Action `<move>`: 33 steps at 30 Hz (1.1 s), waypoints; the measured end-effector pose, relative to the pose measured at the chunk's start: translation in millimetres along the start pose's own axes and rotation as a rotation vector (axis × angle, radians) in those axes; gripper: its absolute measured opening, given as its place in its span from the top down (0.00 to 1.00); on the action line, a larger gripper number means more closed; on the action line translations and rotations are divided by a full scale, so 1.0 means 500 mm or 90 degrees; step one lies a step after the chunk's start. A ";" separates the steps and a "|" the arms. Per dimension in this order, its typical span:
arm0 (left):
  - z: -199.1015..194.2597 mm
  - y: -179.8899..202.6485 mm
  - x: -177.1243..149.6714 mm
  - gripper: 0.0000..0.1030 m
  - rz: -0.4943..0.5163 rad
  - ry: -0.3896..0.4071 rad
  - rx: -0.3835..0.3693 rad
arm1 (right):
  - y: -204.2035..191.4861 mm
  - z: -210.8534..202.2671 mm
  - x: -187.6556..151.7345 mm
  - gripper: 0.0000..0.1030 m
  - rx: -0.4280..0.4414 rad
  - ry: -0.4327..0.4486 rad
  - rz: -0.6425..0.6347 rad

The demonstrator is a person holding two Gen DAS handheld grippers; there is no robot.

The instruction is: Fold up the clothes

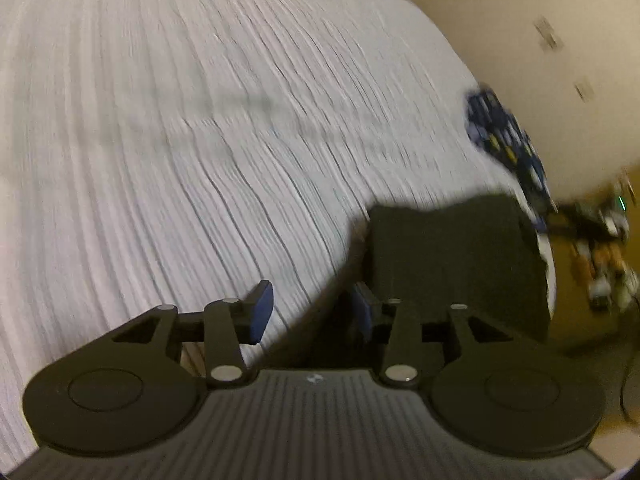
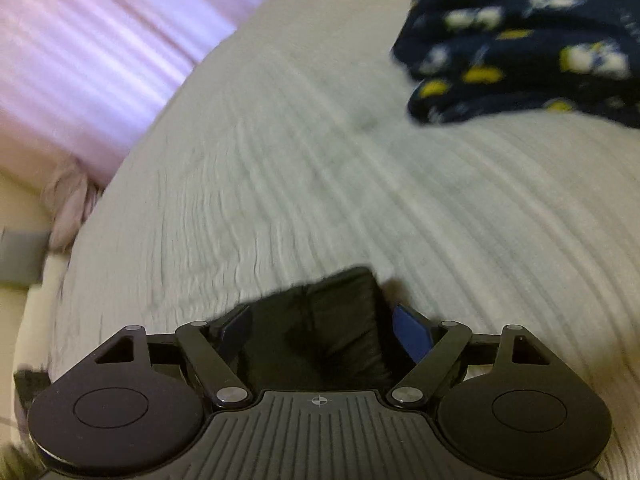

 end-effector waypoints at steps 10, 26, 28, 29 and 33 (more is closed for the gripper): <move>-0.013 0.002 -0.059 0.95 0.005 0.104 0.100 | -0.002 0.001 -0.052 0.96 -0.104 0.056 -0.054; -0.112 0.195 -0.162 0.90 0.007 0.166 0.177 | -0.057 -0.173 -0.193 0.47 -0.166 0.163 -0.041; -0.088 0.212 -0.184 0.90 0.007 0.147 0.157 | -0.077 -0.159 -0.220 0.47 -0.175 0.157 -0.056; -0.082 0.213 -0.192 0.90 -0.001 0.142 0.147 | -0.078 -0.159 -0.234 0.47 -0.179 0.155 -0.040; -0.079 0.199 -0.218 0.90 -0.010 0.140 0.127 | -0.023 -0.180 -0.293 0.47 -0.132 0.157 0.154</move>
Point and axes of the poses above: each gripper's, at about its wrist camera, not at the fingertips, and z roughly the way its jaws point, y to its right, x to its top, the point moved 1 cm from there along z, roughly the way its jaws point, and after that the axes turned 6 degrees about -x, right-handed, at the moved point
